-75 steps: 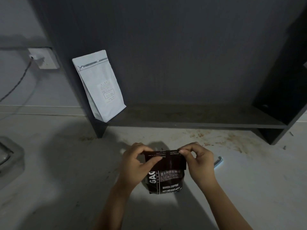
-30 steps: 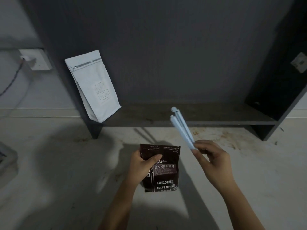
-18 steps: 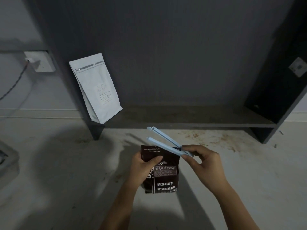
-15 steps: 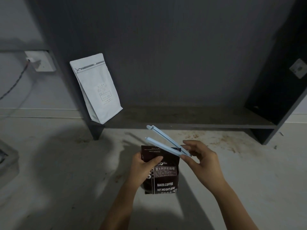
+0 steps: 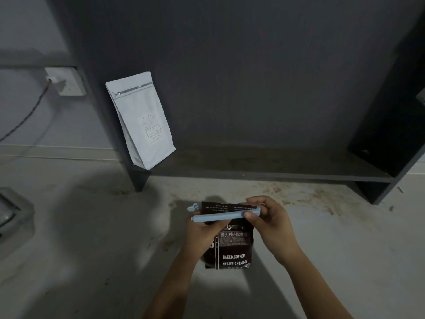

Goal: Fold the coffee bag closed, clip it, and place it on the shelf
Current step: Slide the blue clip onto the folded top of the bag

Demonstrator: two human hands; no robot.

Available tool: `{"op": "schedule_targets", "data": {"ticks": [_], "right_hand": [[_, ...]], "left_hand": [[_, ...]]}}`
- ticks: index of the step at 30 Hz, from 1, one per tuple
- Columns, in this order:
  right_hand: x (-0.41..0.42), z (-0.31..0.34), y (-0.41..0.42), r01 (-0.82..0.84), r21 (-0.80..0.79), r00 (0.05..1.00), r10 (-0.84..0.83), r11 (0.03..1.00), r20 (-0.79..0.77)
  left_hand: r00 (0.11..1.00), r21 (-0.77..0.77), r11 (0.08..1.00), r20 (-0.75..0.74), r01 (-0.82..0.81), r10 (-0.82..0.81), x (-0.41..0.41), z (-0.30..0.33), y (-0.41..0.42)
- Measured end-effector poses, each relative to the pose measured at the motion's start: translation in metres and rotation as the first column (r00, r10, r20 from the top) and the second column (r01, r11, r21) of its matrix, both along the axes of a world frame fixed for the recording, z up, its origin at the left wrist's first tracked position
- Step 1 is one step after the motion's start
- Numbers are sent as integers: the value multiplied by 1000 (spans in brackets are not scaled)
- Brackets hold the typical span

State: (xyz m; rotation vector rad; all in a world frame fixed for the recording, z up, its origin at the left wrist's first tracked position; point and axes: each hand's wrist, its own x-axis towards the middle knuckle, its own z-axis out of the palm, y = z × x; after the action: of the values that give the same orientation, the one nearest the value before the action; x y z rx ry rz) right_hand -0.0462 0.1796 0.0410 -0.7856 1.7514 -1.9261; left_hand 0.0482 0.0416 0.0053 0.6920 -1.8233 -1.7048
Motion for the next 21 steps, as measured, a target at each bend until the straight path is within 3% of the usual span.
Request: {"op": "schedule_targets", "data": {"ticks": [9,16,21], "right_hand": [[7,-1,-7,37,-103,993,-25,994,116],[11,-5,-12,152,-122,977,-130,981,170],[12,-5,-11,158,-101,978,-141,982,156]], "left_hand": [[995,-44,999,-102,5,-10,-2,-2,-1],[995,90,991,-41,99,-95,5,-2,-3],[970,266,959,-240,103,-37,19,4,-9]]}}
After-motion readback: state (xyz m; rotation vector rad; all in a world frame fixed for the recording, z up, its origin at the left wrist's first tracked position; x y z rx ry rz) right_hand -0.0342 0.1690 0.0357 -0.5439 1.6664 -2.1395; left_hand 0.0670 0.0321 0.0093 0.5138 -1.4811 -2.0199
